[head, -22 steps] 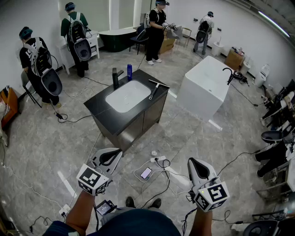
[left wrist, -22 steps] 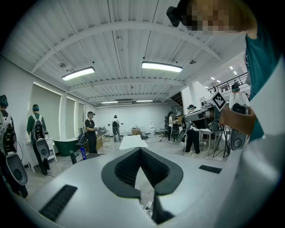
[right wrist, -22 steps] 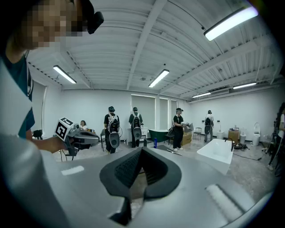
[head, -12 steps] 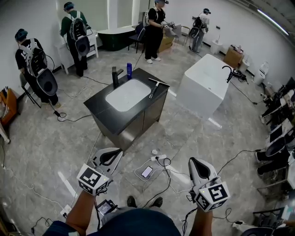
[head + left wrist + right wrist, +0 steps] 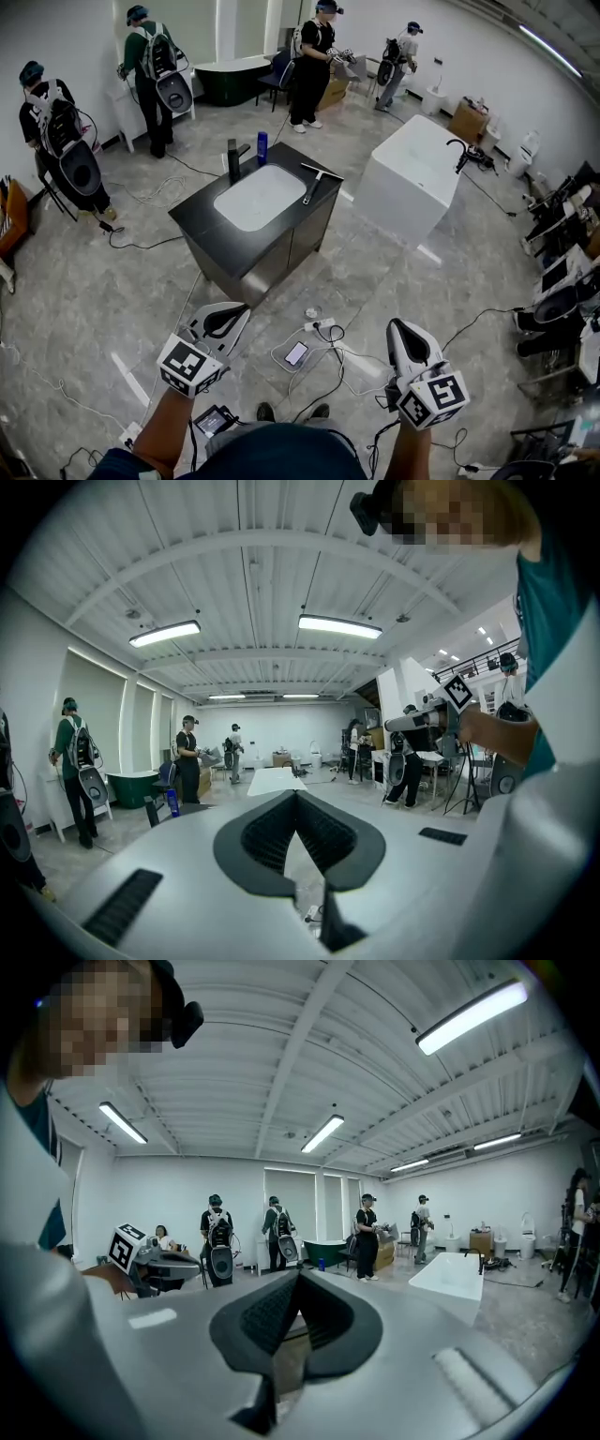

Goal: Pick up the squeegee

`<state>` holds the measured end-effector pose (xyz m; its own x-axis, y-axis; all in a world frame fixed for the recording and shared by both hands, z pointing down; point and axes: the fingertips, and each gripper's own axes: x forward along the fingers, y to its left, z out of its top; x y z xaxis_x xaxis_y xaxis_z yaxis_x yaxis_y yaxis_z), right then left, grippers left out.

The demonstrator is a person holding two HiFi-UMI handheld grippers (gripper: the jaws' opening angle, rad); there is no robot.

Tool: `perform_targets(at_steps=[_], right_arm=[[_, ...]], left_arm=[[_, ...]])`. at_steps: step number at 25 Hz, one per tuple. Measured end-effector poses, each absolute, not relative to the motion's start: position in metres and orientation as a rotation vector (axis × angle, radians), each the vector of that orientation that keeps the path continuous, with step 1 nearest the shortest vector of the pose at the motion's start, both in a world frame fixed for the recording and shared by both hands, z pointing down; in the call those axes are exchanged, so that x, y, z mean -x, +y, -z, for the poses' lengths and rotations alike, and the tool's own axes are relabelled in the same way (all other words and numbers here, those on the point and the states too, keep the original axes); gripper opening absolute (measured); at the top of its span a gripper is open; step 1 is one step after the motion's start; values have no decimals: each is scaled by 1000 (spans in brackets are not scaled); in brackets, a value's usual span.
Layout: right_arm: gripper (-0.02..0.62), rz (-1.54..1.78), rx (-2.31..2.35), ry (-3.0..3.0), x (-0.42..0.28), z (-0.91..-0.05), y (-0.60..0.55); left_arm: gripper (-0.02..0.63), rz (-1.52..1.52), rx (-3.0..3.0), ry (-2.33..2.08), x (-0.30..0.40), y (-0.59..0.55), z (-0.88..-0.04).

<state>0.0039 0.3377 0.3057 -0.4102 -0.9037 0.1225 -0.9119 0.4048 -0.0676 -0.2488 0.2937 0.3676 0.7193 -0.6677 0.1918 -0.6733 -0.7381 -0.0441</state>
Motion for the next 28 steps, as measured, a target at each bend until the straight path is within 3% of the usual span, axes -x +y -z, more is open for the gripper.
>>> perform_targets(at_steps=[16, 28], right_arm=[[9, -225, -1609, -2650, -22, -316, 284], [9, -275, -1571, -2698, -123, -334, 209]], left_arm=[[6, -358, -2835, -1198, 239, 264, -378], [6, -413, -2804, -1240, 139, 192, -386]])
